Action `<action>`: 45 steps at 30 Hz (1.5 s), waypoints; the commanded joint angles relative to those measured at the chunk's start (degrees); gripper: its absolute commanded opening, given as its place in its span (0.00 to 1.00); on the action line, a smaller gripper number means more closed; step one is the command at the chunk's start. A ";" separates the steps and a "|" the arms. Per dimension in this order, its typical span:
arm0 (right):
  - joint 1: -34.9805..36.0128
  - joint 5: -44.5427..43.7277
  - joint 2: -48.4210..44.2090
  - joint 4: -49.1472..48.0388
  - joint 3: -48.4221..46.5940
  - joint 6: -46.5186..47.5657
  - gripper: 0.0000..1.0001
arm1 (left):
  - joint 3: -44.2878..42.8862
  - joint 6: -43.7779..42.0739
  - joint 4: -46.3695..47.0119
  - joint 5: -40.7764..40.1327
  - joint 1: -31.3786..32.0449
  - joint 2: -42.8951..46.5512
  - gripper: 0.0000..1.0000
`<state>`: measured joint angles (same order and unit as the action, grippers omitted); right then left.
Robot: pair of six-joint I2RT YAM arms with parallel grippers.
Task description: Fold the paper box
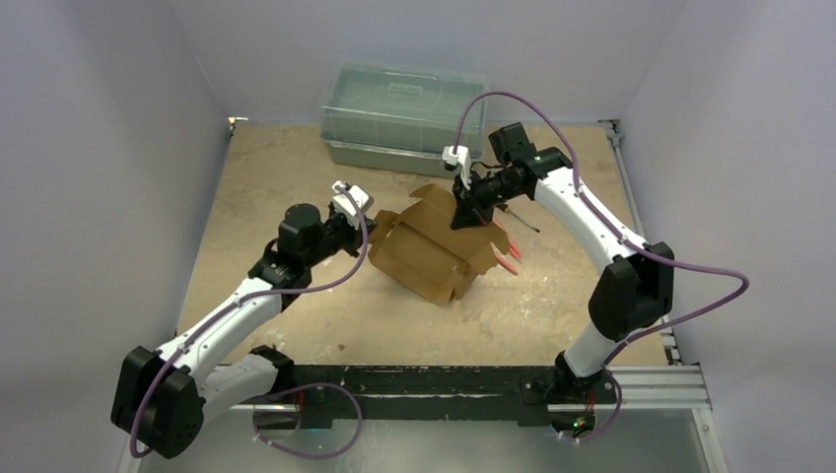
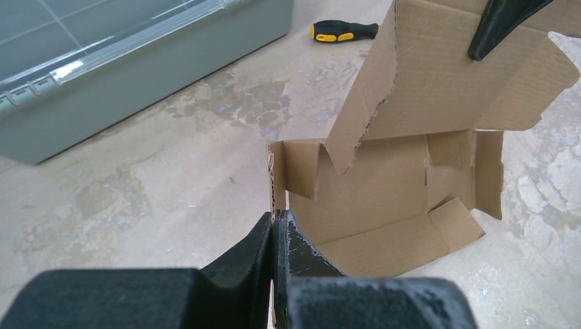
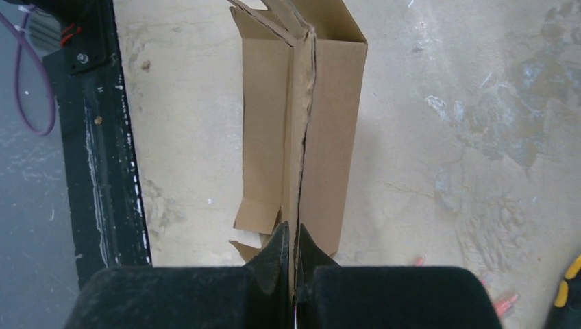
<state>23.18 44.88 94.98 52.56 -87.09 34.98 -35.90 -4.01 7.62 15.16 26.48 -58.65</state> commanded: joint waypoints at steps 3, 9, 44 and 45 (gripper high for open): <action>0.11 -5.95 -4.20 -1.71 -1.91 0.91 0.00 | -0.66 5.04 4.85 4.42 -0.11 -3.28 0.04; 0.40 -11.24 -7.13 -3.21 0.05 1.15 0.00 | -0.66 11.09 6.72 6.91 -0.11 -6.02 0.20; 10.74 -26.87 -13.15 -8.88 11.06 4.44 0.00 | 12.26 40.73 2.16 -5.12 -8.29 2.36 0.33; 10.75 -26.60 -13.08 -8.68 11.06 4.45 0.00 | 12.26 40.90 2.64 -4.75 -8.29 1.46 0.33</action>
<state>34.09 17.28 82.24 44.18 -76.07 39.88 -24.71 34.28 4.47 6.87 18.50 -54.52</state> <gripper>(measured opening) 0.008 0.338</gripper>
